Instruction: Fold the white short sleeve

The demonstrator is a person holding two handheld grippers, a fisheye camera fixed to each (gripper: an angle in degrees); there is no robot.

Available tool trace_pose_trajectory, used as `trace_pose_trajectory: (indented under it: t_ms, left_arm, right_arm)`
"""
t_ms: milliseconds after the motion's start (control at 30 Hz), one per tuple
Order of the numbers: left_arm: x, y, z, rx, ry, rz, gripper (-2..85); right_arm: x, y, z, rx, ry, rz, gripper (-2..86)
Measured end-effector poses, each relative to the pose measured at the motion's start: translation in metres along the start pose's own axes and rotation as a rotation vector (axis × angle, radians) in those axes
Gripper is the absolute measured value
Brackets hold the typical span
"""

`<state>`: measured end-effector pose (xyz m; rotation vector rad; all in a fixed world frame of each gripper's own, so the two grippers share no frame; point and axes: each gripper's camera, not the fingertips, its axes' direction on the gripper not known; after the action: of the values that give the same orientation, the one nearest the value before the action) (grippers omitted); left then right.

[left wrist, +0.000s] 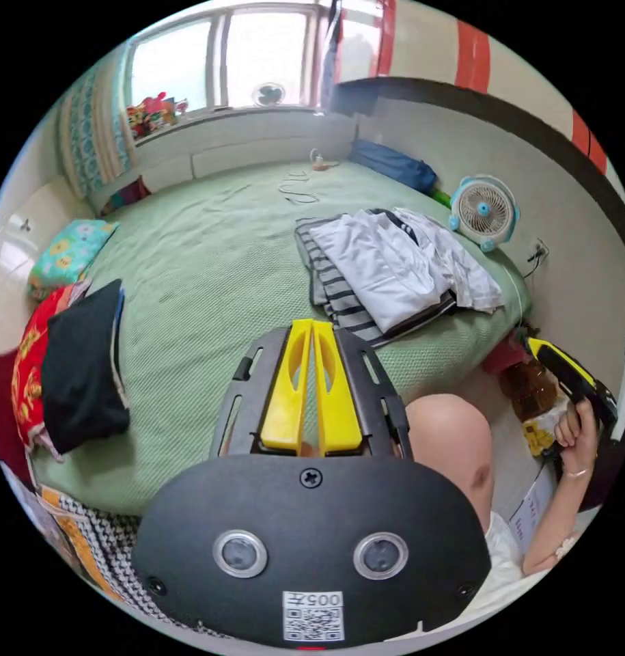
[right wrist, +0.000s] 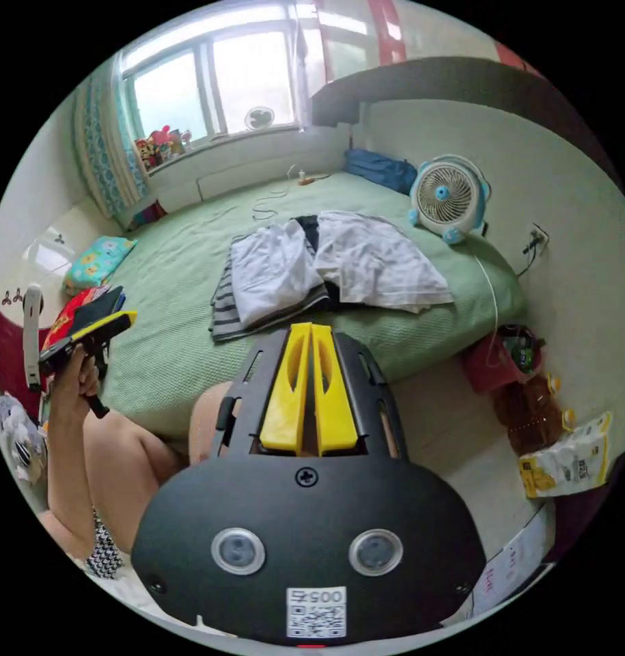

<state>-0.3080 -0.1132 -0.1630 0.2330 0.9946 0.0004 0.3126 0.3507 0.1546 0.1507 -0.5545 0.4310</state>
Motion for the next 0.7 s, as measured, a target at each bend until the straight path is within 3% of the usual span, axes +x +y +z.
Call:
trace_pose_trajectory:
  t_ms: [233, 467, 633, 700]
  left_arm:
    - [0.021, -0.059, 0.107, -0.056, 0.040, -0.030, -0.5]
    - [0.022, -0.071, 0.156, -0.094, 0.026, -0.056, -0.6]
    - [0.002, -0.072, 0.176, -0.104, 0.104, -0.125, -0.6]
    - [-0.002, -0.074, 0.182, -0.106, 0.115, -0.132, -0.6]
  right_arm:
    - [0.003, -0.005, 0.021, 0.043, -0.051, -0.105, 1.9]
    - [-0.082, -0.039, 0.072, 0.081, -0.200, -0.367, 8.9]
    - [-0.126, -0.062, 0.126, 0.000, -0.061, -0.497, 9.3]
    - [-0.136, -0.066, 0.152, -0.051, 0.109, -0.544, 6.8]
